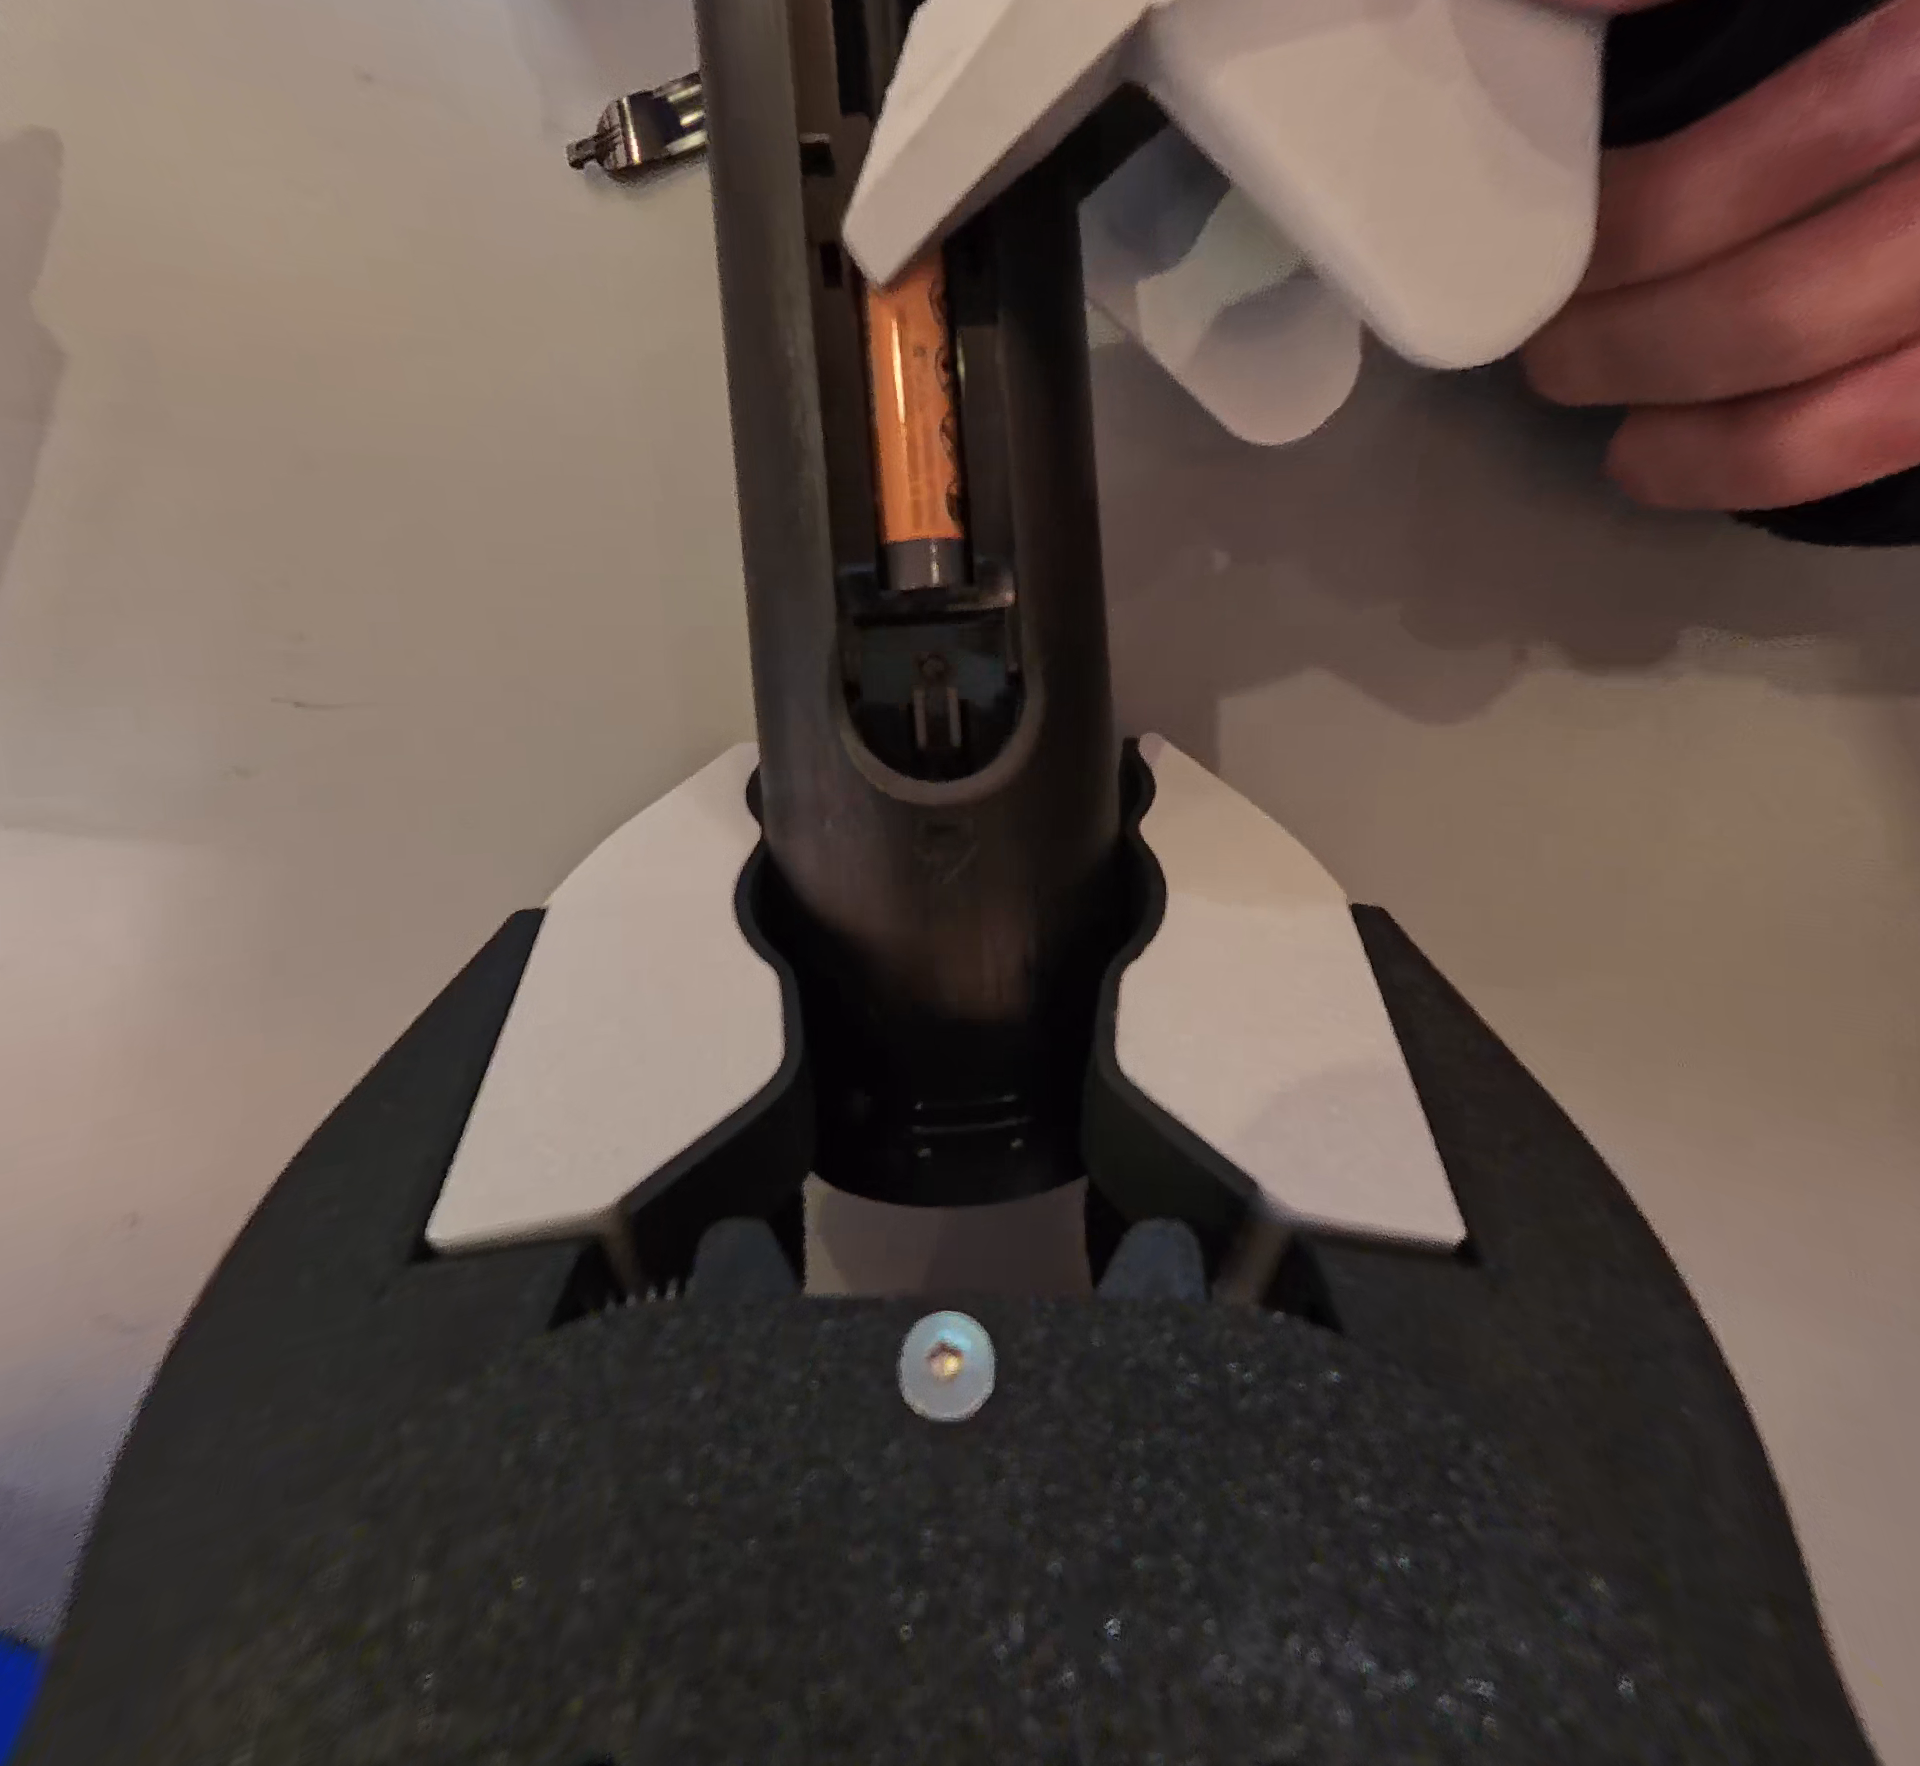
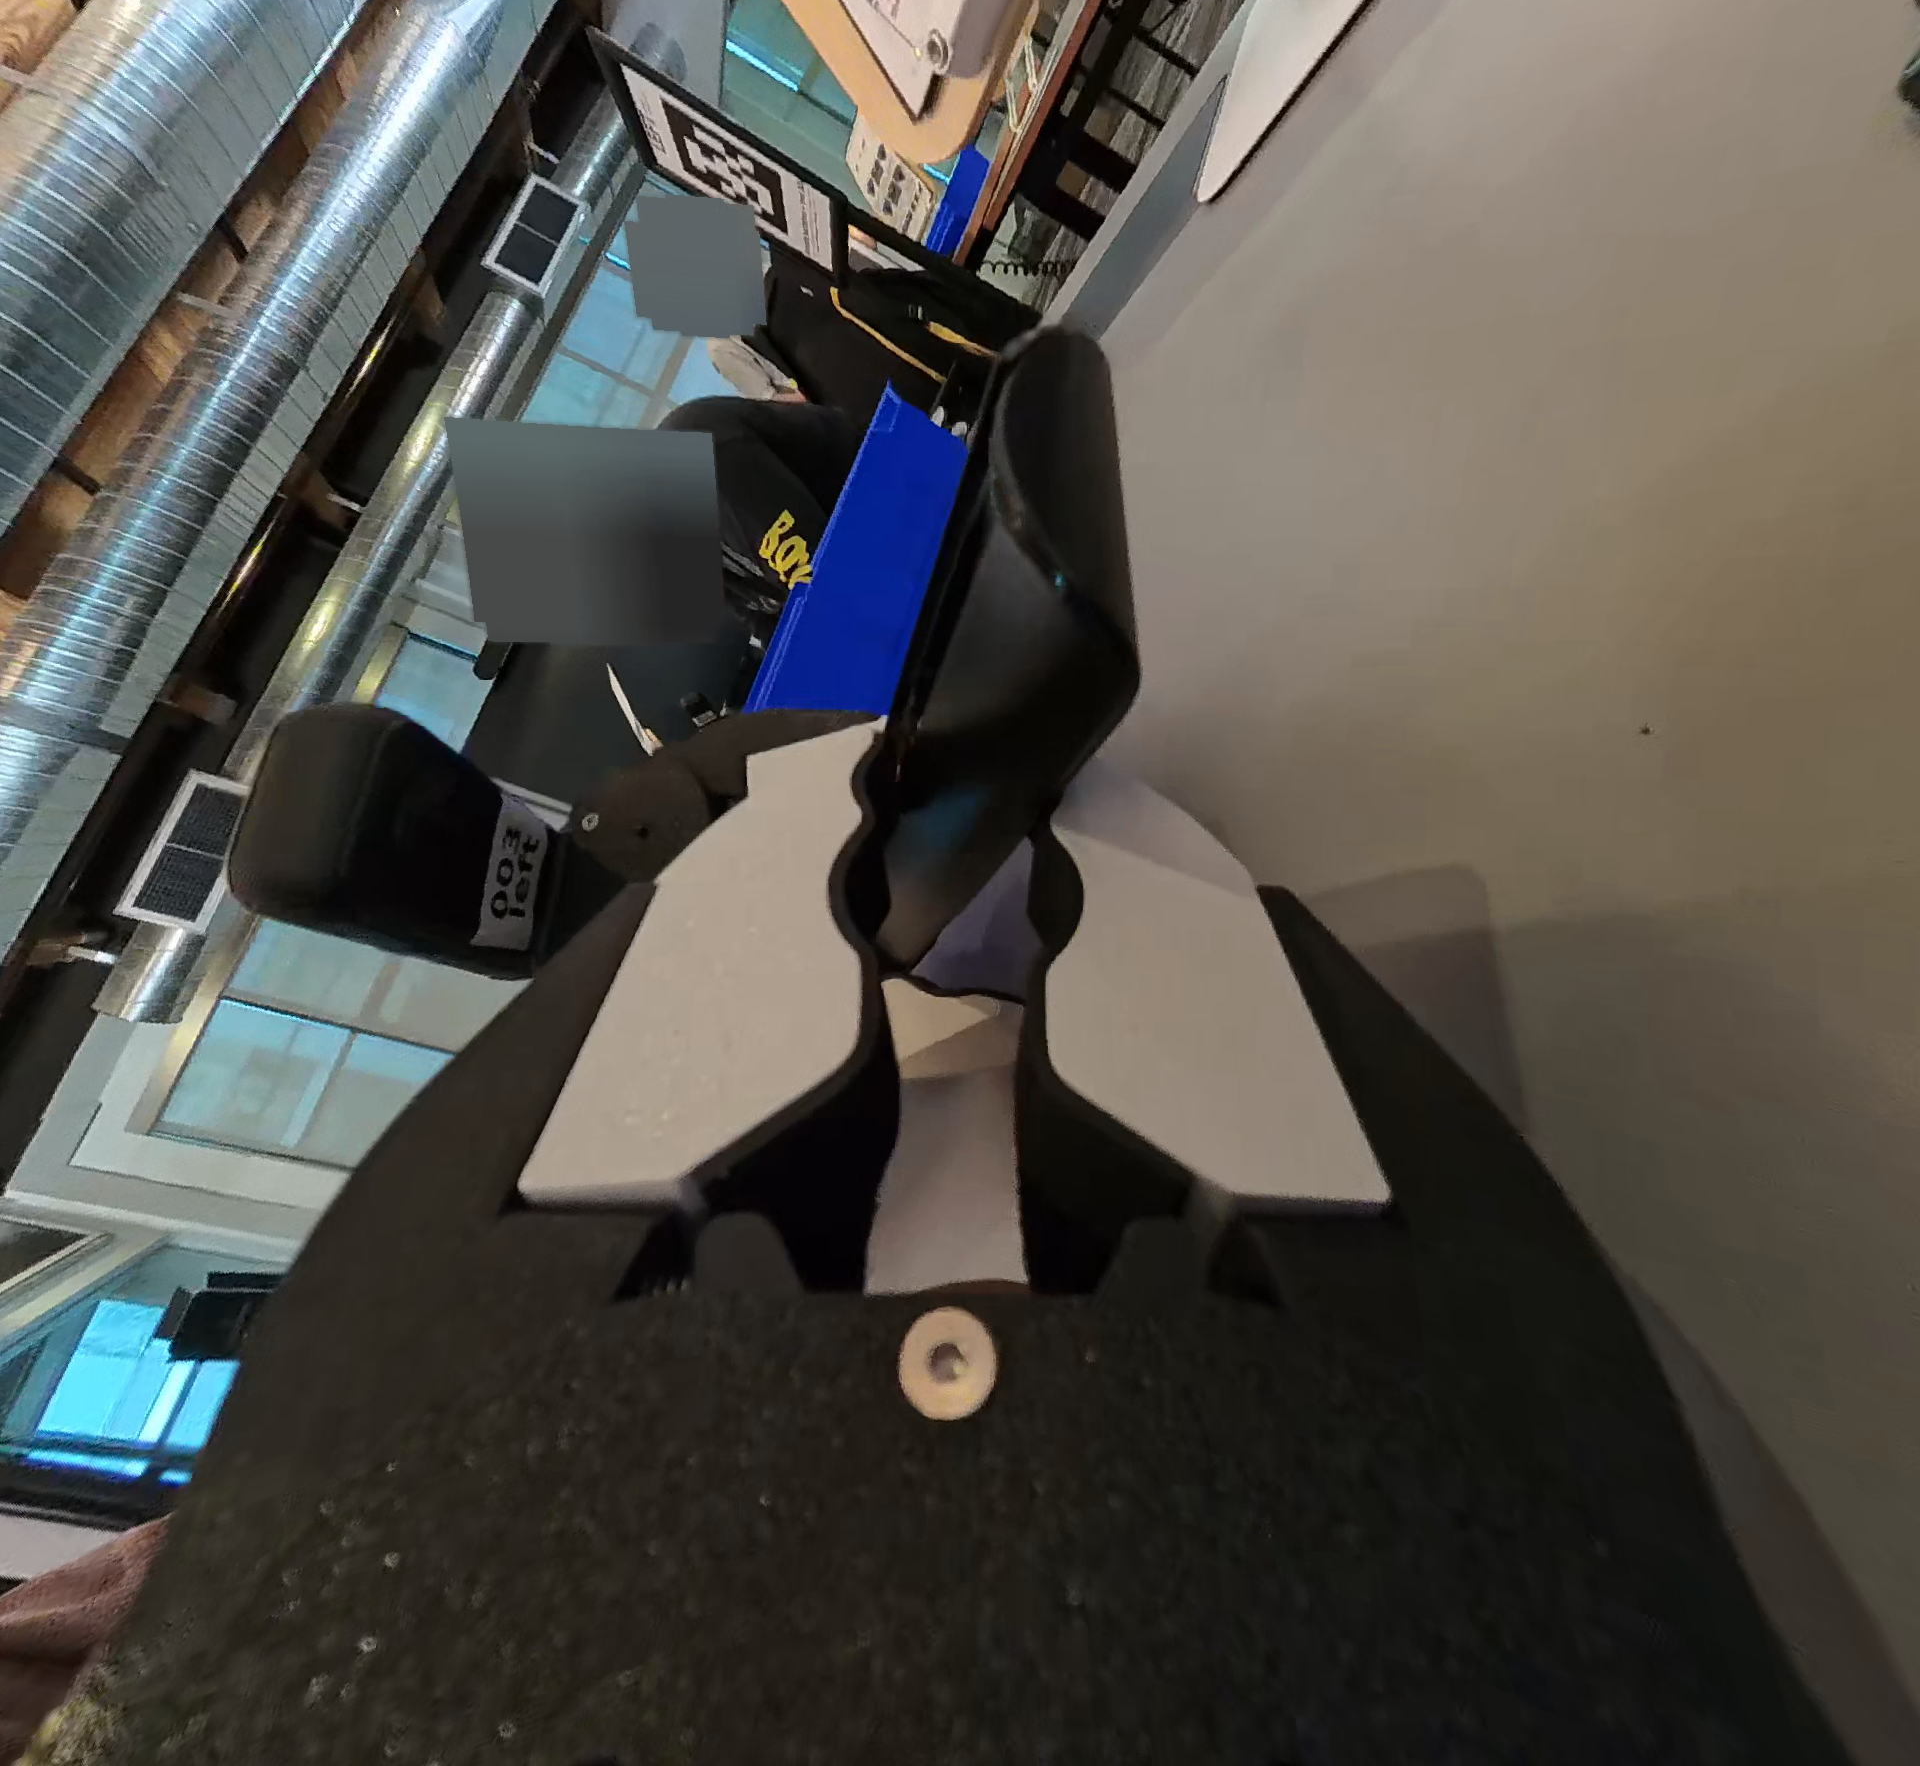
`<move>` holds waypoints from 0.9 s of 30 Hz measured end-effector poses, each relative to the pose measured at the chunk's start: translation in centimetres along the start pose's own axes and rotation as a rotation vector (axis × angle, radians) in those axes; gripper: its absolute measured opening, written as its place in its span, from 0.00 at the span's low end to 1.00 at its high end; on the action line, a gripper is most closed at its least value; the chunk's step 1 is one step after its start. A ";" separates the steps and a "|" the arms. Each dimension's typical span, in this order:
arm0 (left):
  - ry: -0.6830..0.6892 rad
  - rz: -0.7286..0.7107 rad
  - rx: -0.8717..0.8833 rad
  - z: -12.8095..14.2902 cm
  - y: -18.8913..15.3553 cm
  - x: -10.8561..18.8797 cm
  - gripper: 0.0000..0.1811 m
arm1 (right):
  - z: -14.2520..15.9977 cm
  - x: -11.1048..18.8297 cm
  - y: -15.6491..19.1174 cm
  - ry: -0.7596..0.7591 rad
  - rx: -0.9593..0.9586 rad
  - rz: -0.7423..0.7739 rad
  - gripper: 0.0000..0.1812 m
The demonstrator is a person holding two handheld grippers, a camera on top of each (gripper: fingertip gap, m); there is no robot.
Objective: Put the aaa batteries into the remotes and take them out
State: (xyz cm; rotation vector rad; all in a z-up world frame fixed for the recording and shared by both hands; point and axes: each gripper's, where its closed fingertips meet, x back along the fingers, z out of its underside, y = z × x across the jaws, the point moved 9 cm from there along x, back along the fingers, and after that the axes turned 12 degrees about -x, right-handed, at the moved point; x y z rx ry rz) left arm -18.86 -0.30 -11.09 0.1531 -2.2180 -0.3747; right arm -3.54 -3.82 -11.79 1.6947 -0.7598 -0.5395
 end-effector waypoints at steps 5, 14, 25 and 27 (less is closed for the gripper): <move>-0.064 0.043 0.013 -0.1 0.3 0.8 0.34 | -0.8 0.4 0.1 0.133 0.062 -0.025 0.18; -0.089 0.098 -0.104 -0.1 -0.4 1.9 0.34 | -5.7 4.5 4.0 0.534 0.651 0.174 0.28; -0.060 0.176 -0.168 -0.5 -1.9 1.3 0.34 | -5.8 -2.5 4.4 1.394 0.587 0.100 0.27; -0.064 0.181 -0.155 -0.3 -1.7 1.3 0.34 | -5.2 -3.3 4.0 1.432 0.585 0.098 0.24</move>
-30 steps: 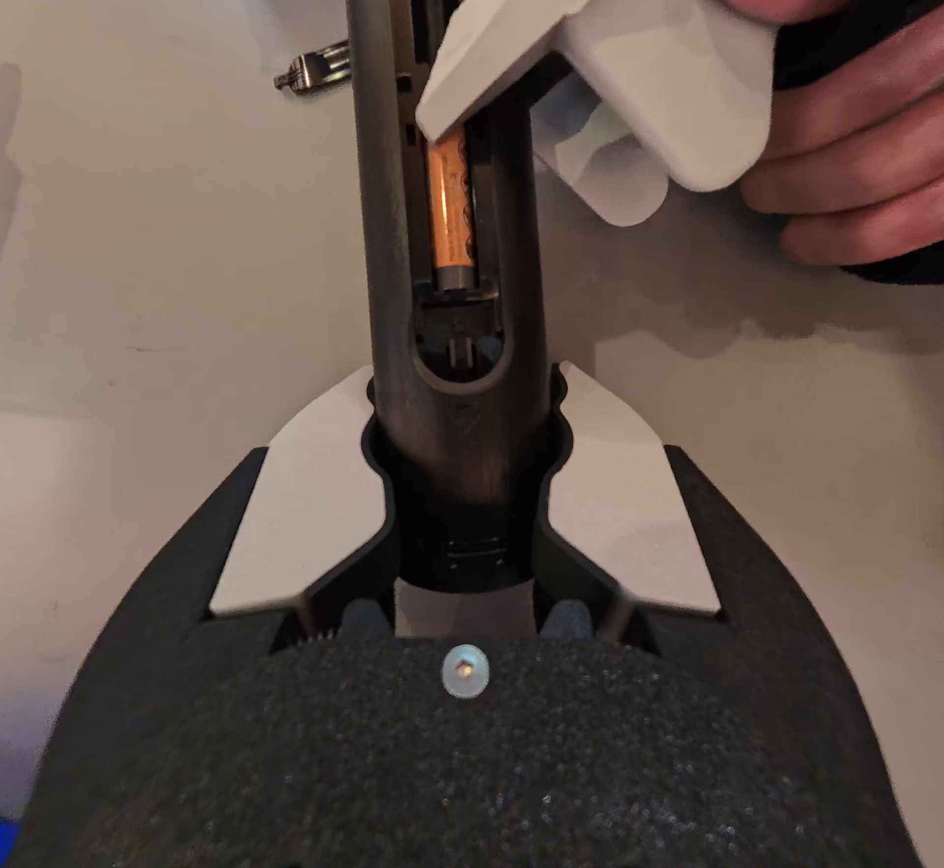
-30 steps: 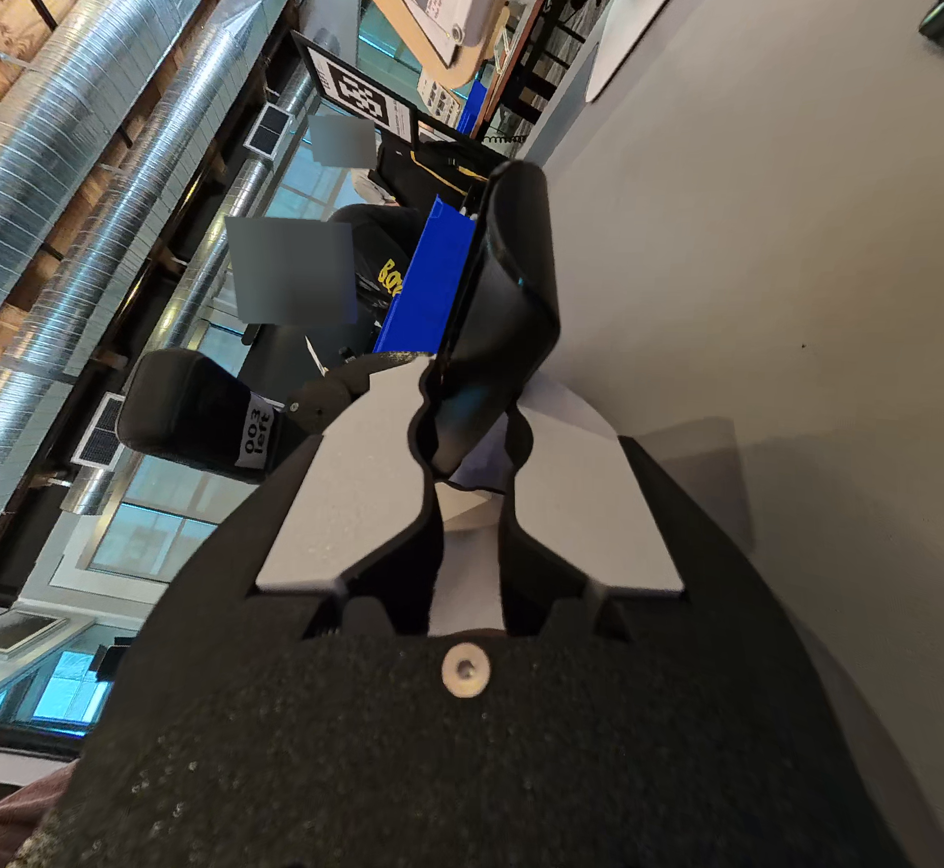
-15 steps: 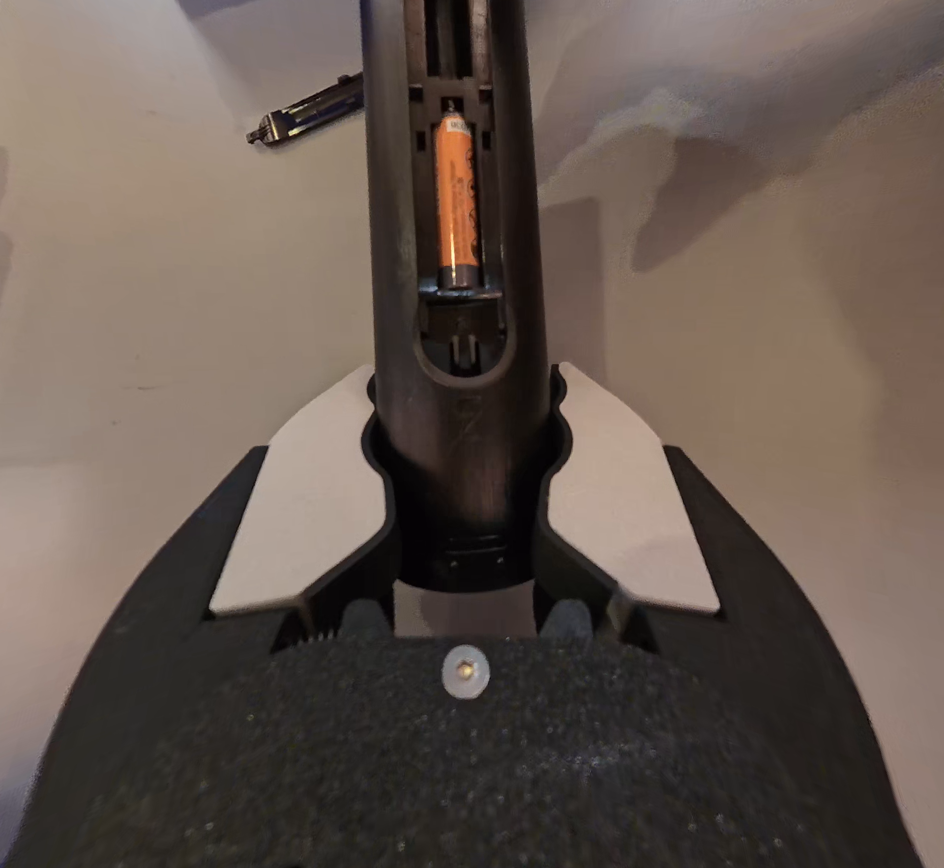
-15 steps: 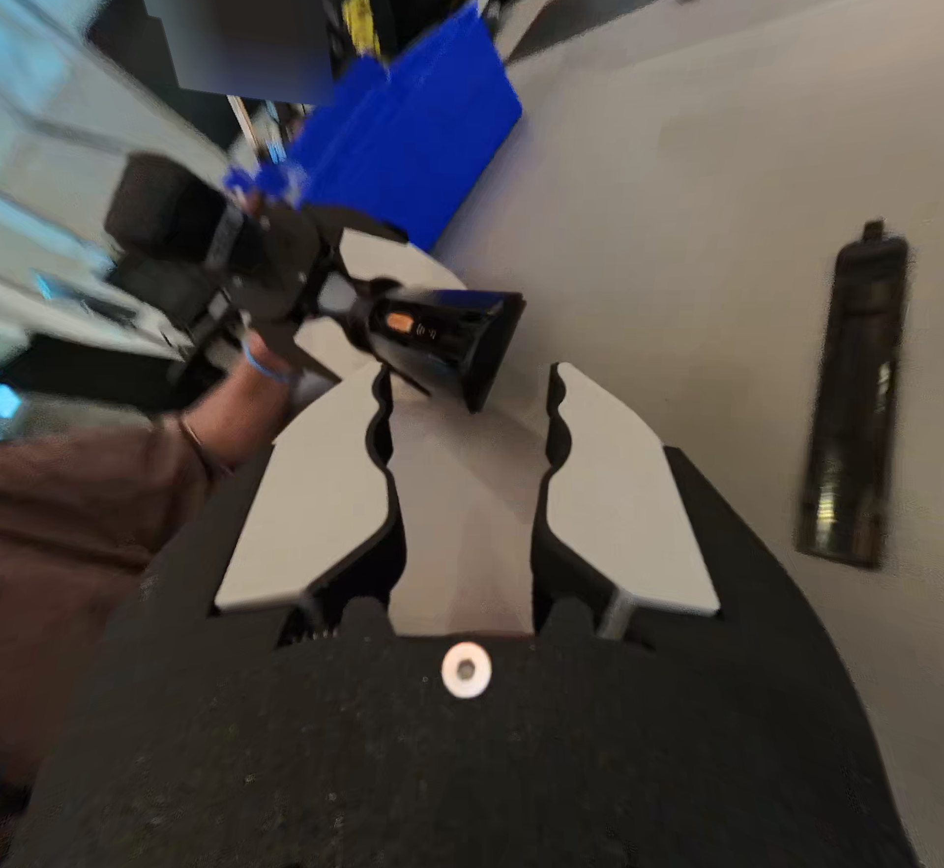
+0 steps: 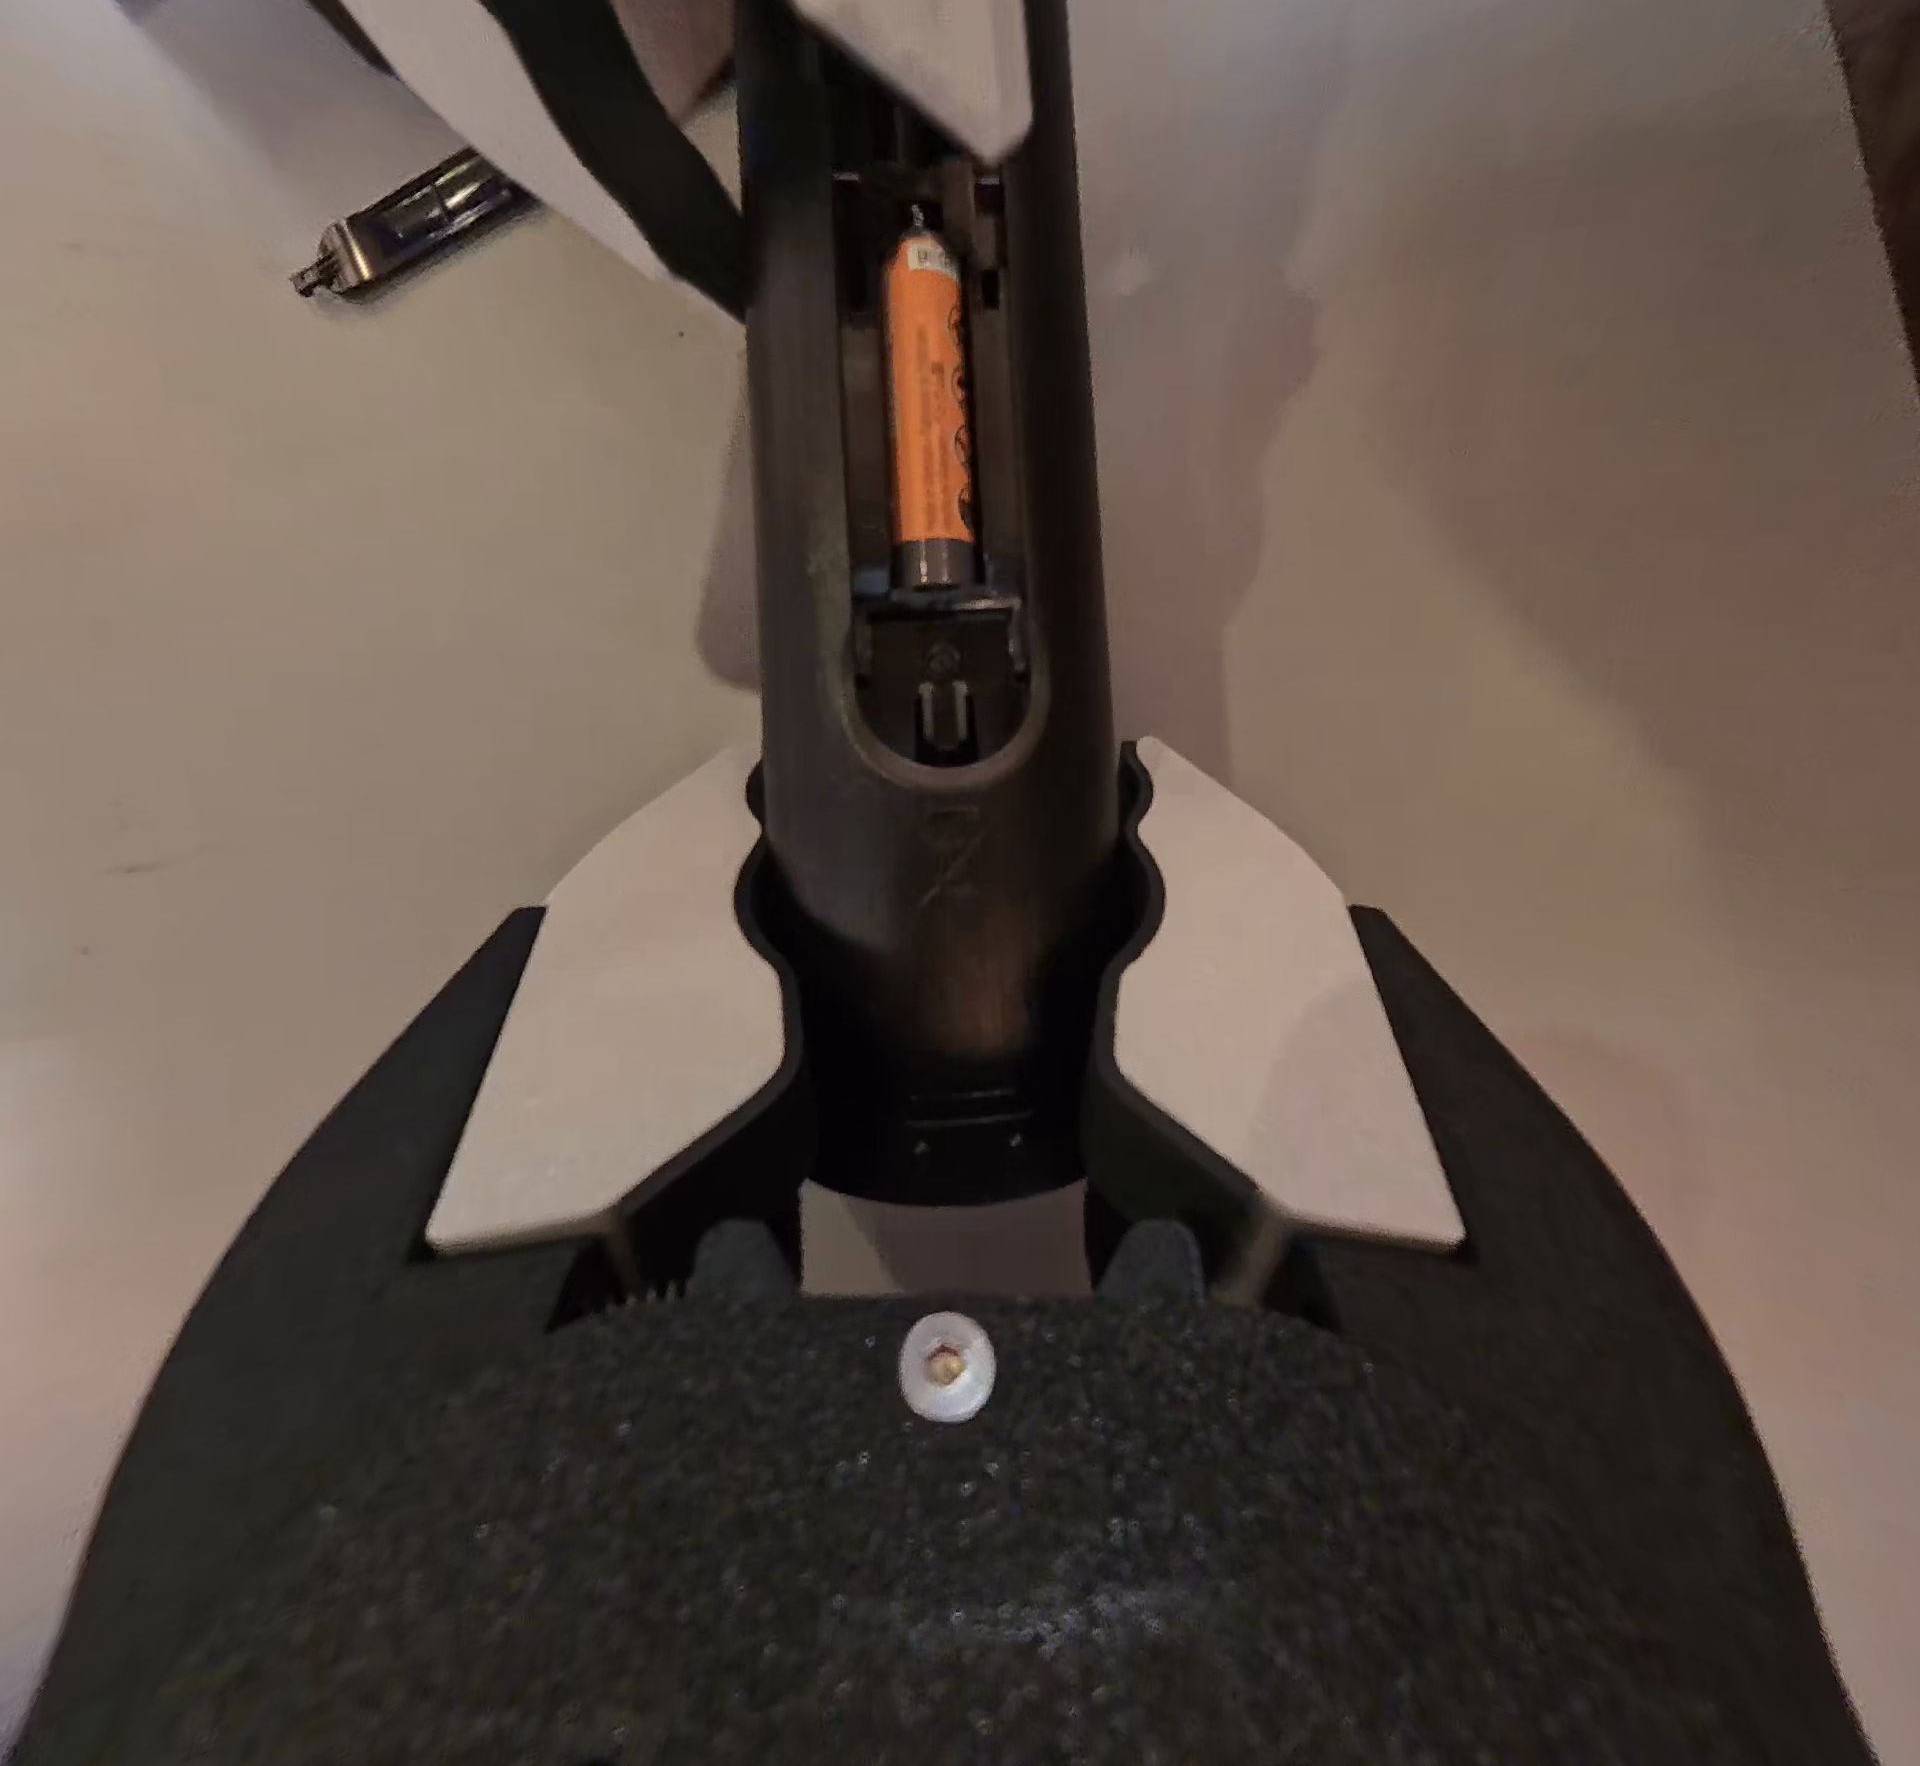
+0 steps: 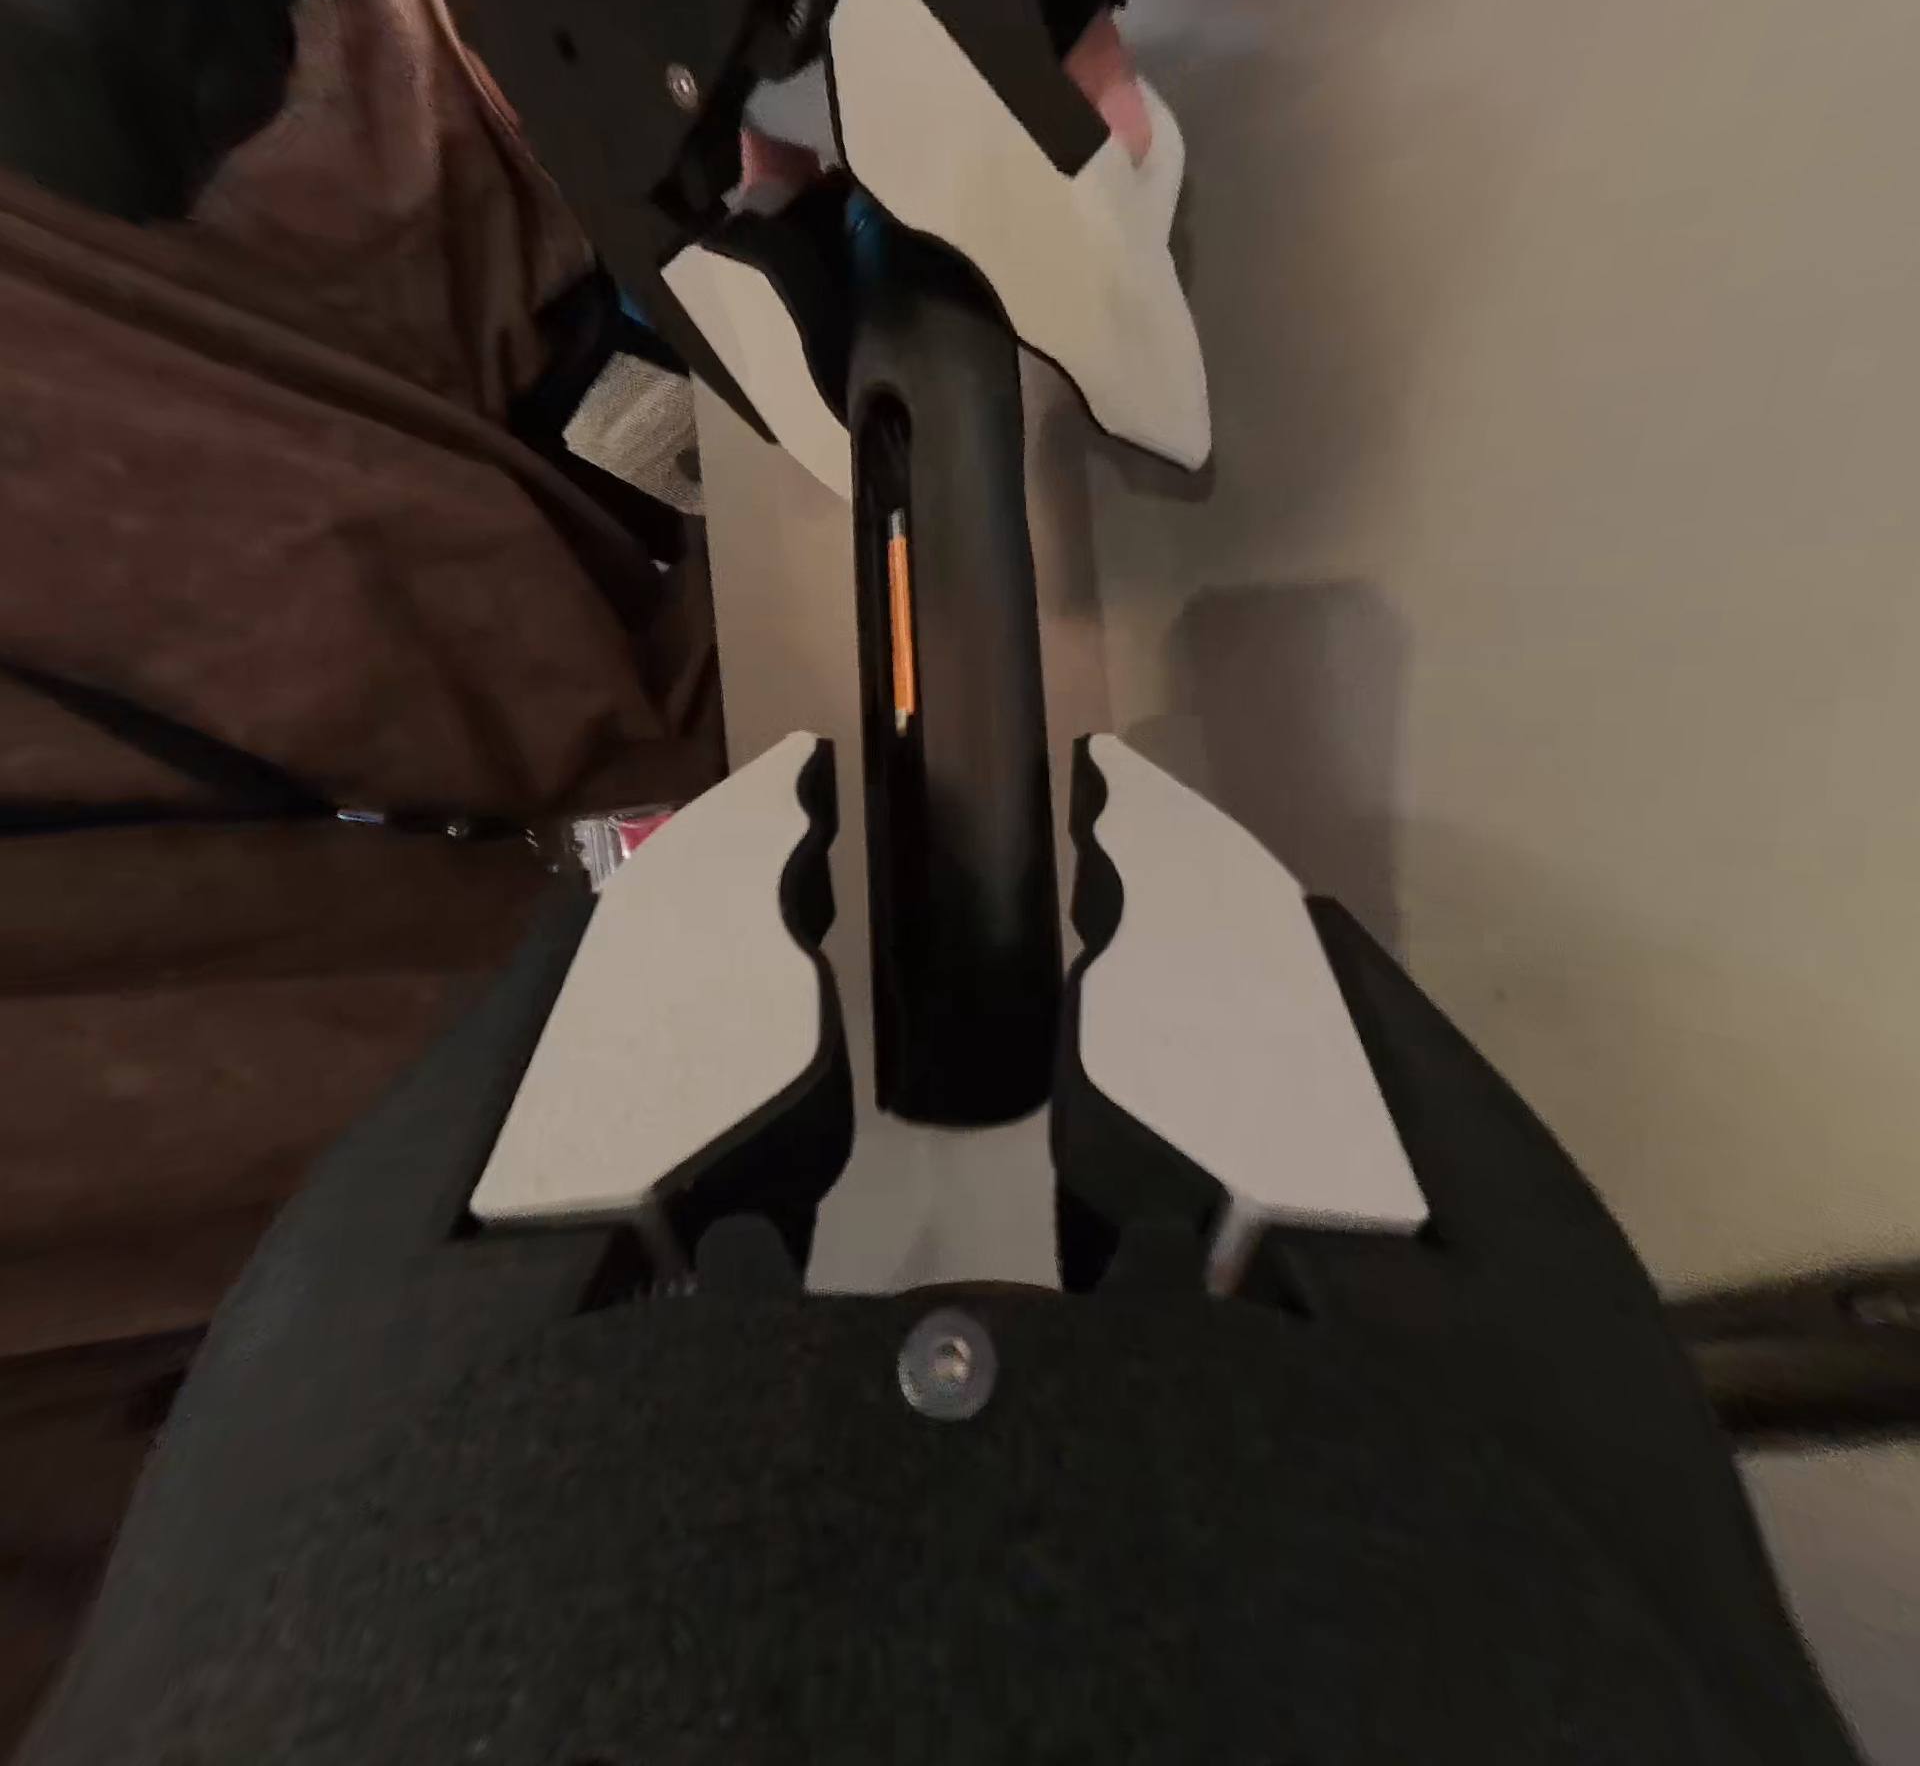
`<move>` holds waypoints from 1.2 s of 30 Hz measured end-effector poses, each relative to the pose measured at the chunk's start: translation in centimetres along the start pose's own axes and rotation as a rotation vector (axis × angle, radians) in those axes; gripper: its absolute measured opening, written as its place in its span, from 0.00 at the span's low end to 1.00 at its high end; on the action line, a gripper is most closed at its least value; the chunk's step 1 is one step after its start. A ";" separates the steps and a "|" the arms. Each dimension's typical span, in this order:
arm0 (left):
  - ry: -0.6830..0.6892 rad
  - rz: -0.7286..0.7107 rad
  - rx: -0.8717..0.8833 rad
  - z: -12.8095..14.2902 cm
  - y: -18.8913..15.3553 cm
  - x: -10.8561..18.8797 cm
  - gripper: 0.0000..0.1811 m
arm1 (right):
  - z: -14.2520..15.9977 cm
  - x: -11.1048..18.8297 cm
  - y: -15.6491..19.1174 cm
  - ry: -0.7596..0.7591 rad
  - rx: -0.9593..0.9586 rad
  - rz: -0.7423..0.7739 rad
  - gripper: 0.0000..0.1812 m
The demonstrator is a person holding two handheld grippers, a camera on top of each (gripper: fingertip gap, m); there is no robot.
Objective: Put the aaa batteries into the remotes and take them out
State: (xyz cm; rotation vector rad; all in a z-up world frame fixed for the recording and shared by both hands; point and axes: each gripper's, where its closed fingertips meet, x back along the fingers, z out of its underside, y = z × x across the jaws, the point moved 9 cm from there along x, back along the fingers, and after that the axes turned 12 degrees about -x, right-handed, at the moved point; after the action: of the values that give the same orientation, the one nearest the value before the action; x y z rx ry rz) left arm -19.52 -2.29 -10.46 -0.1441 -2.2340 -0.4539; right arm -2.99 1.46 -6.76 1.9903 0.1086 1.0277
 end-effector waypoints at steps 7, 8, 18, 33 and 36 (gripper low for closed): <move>0.012 -0.007 0.003 0.2 0.2 0.1 0.33 | -0.9 -0.5 -1.0 0.008 -0.050 -0.083 0.15; 0.019 -0.006 -0.001 0.2 0.2 0.1 0.33 | -0.8 -0.6 -1.1 0.022 -0.049 -0.079 0.15; 0.030 -0.020 -0.024 0.3 0.0 -0.2 0.33 | -0.7 -1.1 -1.0 0.032 -0.033 -0.027 0.14; 0.045 -0.008 -0.018 0.4 -0.1 -0.7 0.33 | -0.4 -1.6 -2.3 0.039 -0.122 -0.123 0.14; 0.036 -0.007 -0.021 0.2 -0.1 -0.6 0.33 | -0.4 -2.1 -1.9 0.027 -0.132 -0.146 0.15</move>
State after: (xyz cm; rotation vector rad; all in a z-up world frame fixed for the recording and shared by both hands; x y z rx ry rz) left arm -19.30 -2.30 -11.06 -0.1386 -2.1958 -0.4799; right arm -4.08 2.01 -9.29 1.8222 0.1926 0.9435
